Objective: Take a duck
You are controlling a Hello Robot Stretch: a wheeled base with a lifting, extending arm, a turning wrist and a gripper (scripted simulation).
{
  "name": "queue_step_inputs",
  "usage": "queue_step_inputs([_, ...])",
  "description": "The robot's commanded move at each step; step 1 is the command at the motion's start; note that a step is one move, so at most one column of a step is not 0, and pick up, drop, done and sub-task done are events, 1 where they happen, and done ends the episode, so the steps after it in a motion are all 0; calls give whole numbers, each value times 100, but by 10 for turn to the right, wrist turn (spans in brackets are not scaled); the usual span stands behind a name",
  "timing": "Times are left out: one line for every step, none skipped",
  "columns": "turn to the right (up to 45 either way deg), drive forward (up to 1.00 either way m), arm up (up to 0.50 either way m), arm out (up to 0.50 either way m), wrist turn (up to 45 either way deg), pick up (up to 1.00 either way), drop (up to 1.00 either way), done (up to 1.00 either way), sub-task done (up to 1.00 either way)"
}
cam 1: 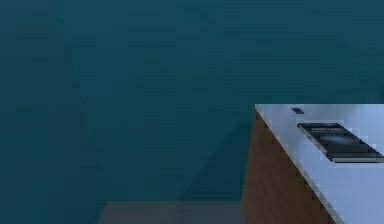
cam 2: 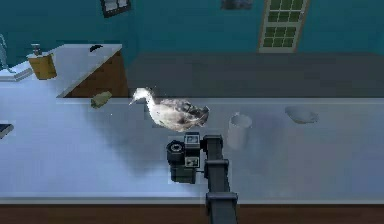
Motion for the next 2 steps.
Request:
queue_step_inputs([0,0,10,0,0,0,0,0,0])
queue_step_inputs([0,0,0,0,0,0,0,100,0])
